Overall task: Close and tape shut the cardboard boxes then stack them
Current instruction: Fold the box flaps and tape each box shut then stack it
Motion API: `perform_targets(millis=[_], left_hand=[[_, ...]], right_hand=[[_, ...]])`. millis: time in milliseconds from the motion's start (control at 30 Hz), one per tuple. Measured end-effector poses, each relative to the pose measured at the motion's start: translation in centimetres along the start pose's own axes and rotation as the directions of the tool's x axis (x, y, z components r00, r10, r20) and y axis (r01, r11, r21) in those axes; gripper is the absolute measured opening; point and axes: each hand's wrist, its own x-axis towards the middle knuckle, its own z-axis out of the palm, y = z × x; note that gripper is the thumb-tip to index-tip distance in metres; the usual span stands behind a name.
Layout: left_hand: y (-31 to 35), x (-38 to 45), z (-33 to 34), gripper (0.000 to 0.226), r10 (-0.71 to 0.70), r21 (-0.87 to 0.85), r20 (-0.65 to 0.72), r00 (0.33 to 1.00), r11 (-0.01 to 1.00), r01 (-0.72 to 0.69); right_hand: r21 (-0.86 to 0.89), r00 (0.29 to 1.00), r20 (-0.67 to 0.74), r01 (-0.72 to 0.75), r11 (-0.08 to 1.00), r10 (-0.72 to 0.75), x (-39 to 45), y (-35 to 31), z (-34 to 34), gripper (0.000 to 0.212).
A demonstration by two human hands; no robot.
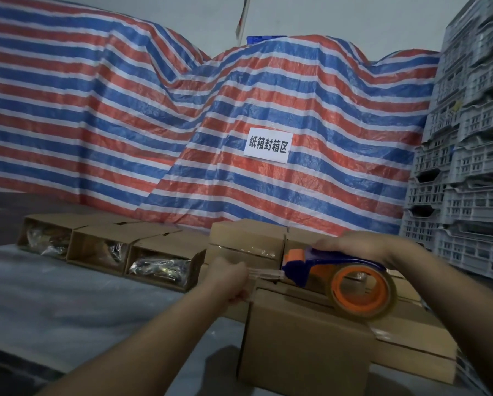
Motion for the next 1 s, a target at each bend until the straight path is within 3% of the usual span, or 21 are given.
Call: perform_targets(millis=[200, 300, 533, 767, 900, 1000], left_hand=[[-1.8, -0.5, -1.1, 0.015, 0.024, -0.032, 0.013, 1.000, 0.999, -0.024], [-2.0, -0.7, -1.3, 0.005, 0.031, -0.068, 0.021, 0.999, 0.997, -0.030], [-2.4, -0.3, -1.3, 0.014, 0.036, -0.035, 0.005, 0.999, 0.999, -0.036], [-4.4, 0.2, 0.3, 0.015, -0.010, 0.132, 0.025, 1.000, 0.991, 0.007], [-4.6, 0.5, 0.9, 0.019, 0.022, 0.275, 0.073, 0.997, 0.961, -0.041], [-4.7, 0.5, 0.6, 0.022, 0.012, 0.365, 0.115, 0.993, 0.930, -0.053]], right_hand=[[-0.182, 0.997, 0.069, -0.021, 0.983, 0.034, 0.8, -2.9, 1.0, 0.043], [-0.199, 0.997, 0.067, -0.033, 0.979, 0.047, 1.1, -3.1, 1.2, 0.042], [-0.182, 0.994, 0.088, -0.043, 0.982, 0.060, 1.3, -2.9, 1.1, 0.042], [-0.196, 0.994, 0.079, -0.055, 0.979, 0.072, 1.5, -3.0, 1.3, 0.039], [-0.268, 0.995, 0.096, 0.001, 0.963, 0.026, 1.3, -3.1, 1.3, 0.041], [-0.223, 0.995, 0.088, -0.025, 0.975, 0.046, 1.3, -3.0, 1.3, 0.039]])
